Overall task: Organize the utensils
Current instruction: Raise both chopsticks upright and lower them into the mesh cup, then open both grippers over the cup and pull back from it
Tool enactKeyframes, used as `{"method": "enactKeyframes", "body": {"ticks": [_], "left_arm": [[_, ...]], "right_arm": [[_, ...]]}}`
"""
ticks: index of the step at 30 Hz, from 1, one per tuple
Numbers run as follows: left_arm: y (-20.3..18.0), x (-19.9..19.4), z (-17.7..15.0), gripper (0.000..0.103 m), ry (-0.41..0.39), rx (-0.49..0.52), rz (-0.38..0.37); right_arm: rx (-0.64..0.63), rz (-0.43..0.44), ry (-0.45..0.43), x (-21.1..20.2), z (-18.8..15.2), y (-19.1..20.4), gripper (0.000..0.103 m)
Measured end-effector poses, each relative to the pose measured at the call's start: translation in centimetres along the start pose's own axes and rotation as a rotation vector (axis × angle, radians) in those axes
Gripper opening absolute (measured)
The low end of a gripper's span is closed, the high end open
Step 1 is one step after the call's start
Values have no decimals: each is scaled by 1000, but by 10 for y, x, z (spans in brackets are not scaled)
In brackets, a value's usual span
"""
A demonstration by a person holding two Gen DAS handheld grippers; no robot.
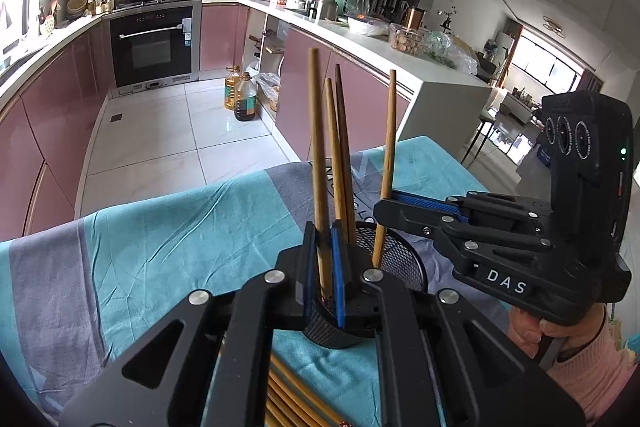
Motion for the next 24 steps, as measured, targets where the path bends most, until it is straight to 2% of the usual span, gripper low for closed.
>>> {"method": "enactKeyframes", "body": {"ticks": [5, 10, 12, 17, 18, 21, 24], "left_arm": [[0, 0, 0, 16, -13, -1, 19], [7, -14, -6, 17, -65, -9, 44], [13, -27, -8, 21, -102, -23, 52], [30, -65, -18, 47, -197, -39, 80], [38, -71, -24, 47, -209, -53, 90], [56, -80, -39, 51, -210, -72, 129], [75, -83, -61, 57, -184, -100, 161]], "right_arm": [[22, 1, -10, 1, 1, -2, 9], [18, 2, -35, -9, 1, 1, 11], [5, 11, -58, -19, 0, 6, 17], [-35, 85, -102, -42, -7, 29, 29], [-47, 109, -101, -44, -10, 36, 30], [-84, 158, -93, -48, -20, 56, 36], [-113, 185, -64, -44, -33, 74, 38]]}}
Point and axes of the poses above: each gripper's, at about its wrist camera, not at the fingertips, and x roughly the way its jaws point, y to its left, z to its top, the point moved 8 cm from there along x, roughly the way its jaws point, and after that the axes turned 11 degrees about -x, right-handed, at the moved point
